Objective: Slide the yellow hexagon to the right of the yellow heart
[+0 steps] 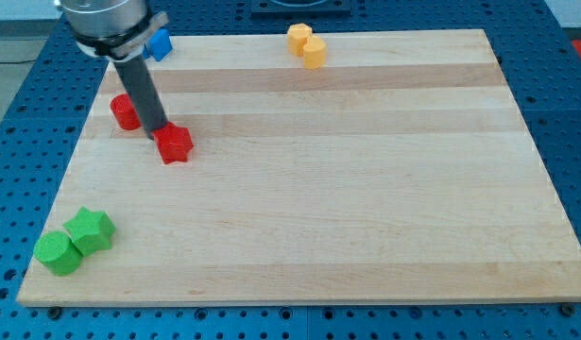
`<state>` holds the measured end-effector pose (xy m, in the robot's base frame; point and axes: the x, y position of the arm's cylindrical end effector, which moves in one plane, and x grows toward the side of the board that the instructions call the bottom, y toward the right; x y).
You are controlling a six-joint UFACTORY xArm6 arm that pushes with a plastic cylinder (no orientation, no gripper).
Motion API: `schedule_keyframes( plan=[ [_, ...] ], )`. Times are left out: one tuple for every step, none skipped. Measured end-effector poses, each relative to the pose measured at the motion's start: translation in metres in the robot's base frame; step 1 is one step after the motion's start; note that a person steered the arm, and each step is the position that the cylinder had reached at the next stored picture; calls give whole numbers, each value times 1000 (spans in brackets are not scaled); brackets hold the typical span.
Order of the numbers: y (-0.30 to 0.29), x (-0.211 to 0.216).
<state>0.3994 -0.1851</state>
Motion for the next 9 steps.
schedule_keyframes(
  plan=[
    [13,-12],
    [57,-61],
    [86,-113],
    [109,-163],
    [111,-202],
    [121,-207],
    [173,-206],
    [224,-206],
    [254,-202]
  ],
)
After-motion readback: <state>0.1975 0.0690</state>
